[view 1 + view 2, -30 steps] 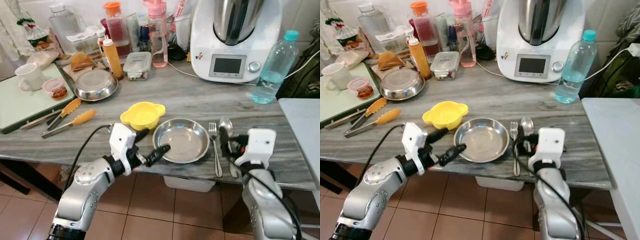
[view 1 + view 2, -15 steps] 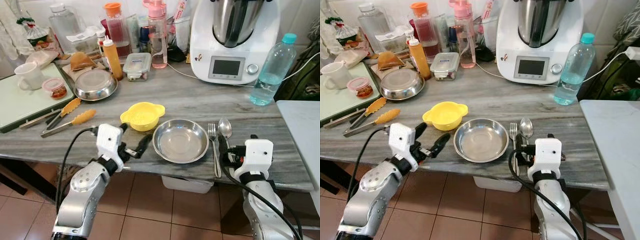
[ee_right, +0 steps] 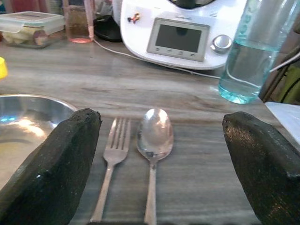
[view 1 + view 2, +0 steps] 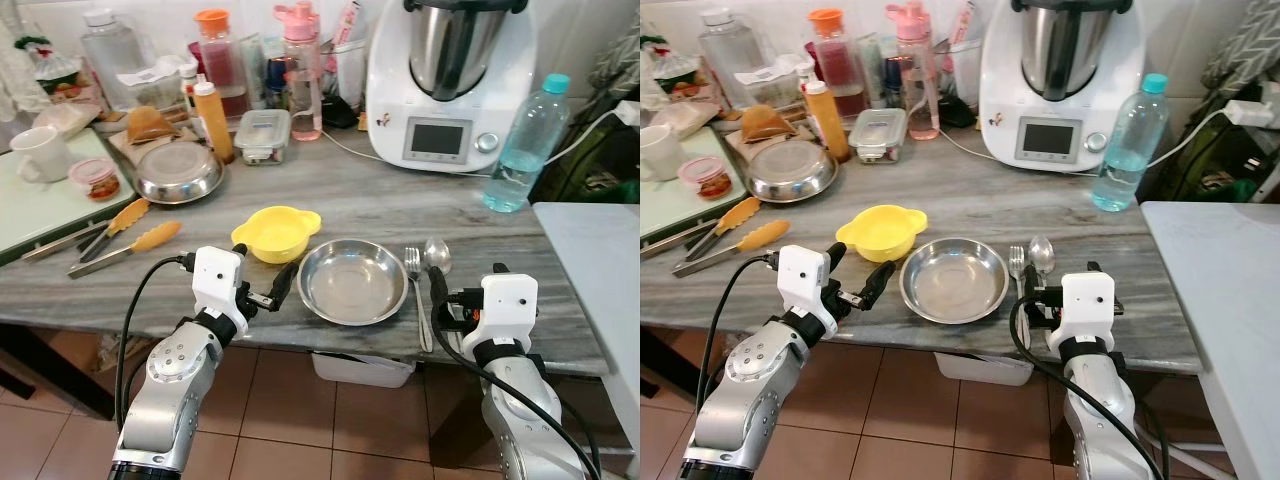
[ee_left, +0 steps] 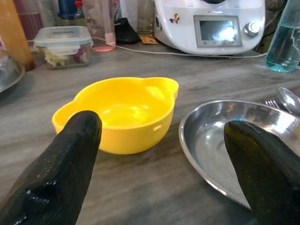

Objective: Setting the table

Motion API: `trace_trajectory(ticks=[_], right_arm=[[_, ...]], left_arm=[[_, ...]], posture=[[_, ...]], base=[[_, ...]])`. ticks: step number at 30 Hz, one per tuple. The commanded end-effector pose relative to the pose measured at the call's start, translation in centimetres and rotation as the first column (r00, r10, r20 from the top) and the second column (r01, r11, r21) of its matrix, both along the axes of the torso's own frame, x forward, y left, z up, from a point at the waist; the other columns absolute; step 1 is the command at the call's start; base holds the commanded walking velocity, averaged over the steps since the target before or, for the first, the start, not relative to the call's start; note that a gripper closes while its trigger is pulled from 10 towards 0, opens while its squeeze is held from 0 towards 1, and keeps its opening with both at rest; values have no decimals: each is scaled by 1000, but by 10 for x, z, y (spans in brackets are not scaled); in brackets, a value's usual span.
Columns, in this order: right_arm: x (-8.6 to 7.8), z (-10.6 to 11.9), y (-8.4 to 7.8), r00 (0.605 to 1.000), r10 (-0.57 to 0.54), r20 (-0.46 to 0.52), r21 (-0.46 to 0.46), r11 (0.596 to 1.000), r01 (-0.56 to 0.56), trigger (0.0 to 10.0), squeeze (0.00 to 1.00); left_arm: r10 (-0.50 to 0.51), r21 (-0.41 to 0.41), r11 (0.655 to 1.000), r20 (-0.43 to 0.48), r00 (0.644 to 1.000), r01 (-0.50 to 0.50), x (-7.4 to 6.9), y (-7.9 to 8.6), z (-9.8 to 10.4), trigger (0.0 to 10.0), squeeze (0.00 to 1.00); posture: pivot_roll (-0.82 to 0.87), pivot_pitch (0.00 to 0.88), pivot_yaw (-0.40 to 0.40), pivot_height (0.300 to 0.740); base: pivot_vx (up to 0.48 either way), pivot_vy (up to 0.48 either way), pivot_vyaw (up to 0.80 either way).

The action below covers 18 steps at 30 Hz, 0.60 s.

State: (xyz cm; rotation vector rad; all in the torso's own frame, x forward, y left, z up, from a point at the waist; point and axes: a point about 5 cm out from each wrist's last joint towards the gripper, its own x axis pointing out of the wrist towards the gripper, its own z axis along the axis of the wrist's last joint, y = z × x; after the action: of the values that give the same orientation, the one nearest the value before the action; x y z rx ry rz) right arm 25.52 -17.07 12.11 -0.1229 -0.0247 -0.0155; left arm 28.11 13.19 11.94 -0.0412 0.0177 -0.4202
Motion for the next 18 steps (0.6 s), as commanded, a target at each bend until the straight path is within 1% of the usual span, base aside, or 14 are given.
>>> trace_trajectory(ticks=[1, 6, 8, 18], right_arm=[[1, 1, 0, 1000, 3, 6, 5, 1000, -3, 10000, 0], [1, 0, 0, 1000, -1, 3, 6, 1000, 1, 10000, 0], [1, 0, 0, 1000, -1, 2, 8, 1000, 1, 10000, 0], [2, 0, 0, 1000, -3, -5, 17, 1000, 4, 10000, 0]], left_arm=[[8, 15, 1000, 3, 1000, -8, 2, 1, 1, 10000, 0], [8, 20, 1000, -8, 1000, -8, 2, -1, -1, 10000, 0], [2, 32, 999, -12, 1000, -2, 2, -1, -2, 10000, 0], [-4, 26, 1000, -14, 1000, 4, 3, -3, -3, 10000, 0]], posture=[[-96, 0, 45, 740], [-100, 0, 46, 740], [-100, 0, 46, 740], [-102, 0, 48, 740]], base=[[0, 0, 0], [0, 0, 0], [-251, 0, 0], [-393, 0, 0]])
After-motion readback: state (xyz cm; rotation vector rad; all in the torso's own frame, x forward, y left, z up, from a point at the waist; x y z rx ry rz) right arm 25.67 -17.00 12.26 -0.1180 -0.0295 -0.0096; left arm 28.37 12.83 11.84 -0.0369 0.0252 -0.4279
